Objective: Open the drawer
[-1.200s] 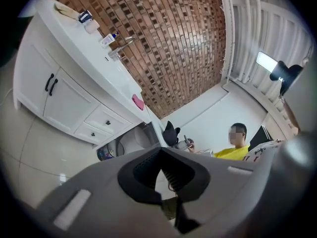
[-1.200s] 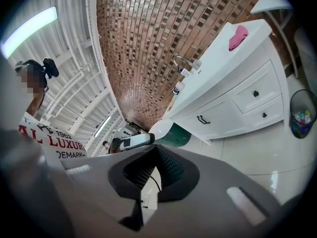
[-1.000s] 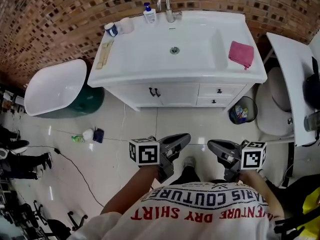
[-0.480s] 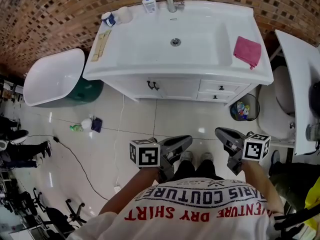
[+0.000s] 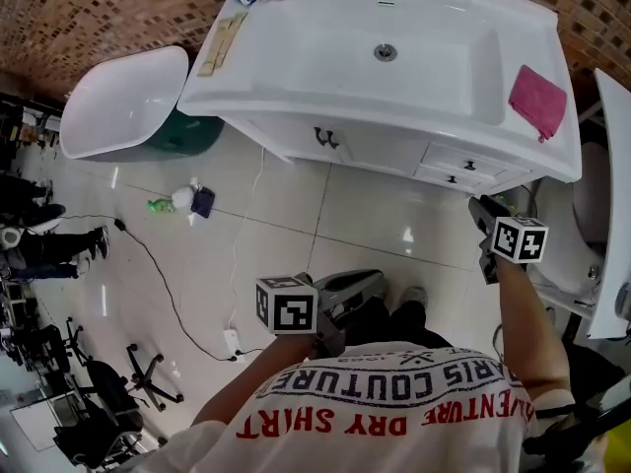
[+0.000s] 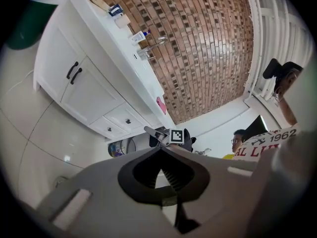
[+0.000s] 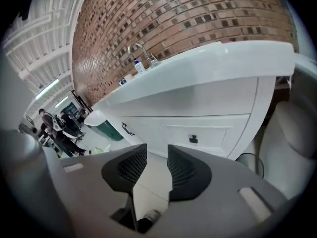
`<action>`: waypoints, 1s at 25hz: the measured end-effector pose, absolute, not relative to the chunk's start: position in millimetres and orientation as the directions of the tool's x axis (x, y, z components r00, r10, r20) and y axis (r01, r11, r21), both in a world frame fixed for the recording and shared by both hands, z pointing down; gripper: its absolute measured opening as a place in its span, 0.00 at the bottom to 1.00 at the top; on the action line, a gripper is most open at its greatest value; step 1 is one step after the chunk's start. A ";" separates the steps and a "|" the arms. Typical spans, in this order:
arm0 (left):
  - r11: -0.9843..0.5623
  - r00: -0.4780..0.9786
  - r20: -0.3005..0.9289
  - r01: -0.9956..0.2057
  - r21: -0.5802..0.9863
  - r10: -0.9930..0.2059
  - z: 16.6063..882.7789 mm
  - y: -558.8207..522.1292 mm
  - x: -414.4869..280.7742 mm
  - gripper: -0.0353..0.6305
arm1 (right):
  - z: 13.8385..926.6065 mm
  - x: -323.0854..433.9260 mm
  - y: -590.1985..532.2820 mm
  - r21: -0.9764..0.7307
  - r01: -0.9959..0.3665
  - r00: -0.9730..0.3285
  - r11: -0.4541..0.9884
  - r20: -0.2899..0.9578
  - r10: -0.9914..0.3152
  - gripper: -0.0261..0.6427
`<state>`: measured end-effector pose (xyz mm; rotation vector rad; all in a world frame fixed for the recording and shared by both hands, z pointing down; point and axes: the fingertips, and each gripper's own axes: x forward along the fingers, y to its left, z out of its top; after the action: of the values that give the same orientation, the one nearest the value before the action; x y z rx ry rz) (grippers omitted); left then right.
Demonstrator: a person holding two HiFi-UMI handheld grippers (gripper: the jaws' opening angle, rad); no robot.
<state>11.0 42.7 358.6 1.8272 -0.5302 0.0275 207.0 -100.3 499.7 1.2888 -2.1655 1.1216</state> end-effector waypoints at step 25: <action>0.025 0.804 0.383 -0.418 0.908 -0.455 450.3 41.1 -75.9 0.03 | 667.6 238.0 -212.0 -0.278 -0.961 -0.238 -0.004 0.830 -0.504 0.37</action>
<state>-75.9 41.1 450.3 1.5902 -0.7121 -0.0322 238.0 -212.0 667.6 1.5120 -1.7730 1.1784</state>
